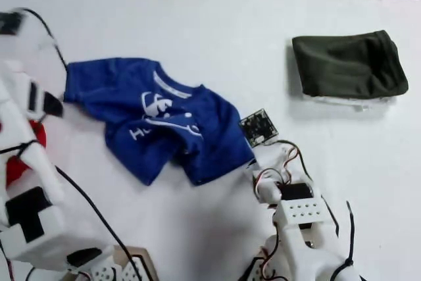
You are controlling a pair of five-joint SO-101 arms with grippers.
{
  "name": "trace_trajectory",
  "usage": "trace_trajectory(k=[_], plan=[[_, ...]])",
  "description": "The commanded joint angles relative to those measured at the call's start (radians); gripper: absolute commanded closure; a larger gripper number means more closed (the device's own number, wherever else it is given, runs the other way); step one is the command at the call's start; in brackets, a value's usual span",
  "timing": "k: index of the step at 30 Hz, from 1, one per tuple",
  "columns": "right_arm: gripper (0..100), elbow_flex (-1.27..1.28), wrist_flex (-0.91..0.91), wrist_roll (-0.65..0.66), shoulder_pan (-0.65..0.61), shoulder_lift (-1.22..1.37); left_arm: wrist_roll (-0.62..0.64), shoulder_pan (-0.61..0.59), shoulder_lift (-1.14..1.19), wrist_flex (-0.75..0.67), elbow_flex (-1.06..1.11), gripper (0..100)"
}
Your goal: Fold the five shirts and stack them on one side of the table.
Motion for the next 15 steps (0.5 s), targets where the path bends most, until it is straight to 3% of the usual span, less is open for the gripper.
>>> trace_trajectory(k=[1,7,11,15], plan=[[96.4,-0.005,-0.019,-0.008,0.013,-0.027,0.008,0.078,-0.081,-0.055,0.136,72],[96.3,-0.005,-0.019,-0.008,0.013,-0.027,0.014,0.232,-0.098,-0.083,0.277,72],[96.2,-0.005,-0.019,-0.008,0.013,-0.027,0.109,0.292,-0.101,-0.097,0.346,72],[96.2,-0.005,-0.019,-0.008,0.013,-0.027,0.146,0.436,-0.103,-0.086,0.406,72]])
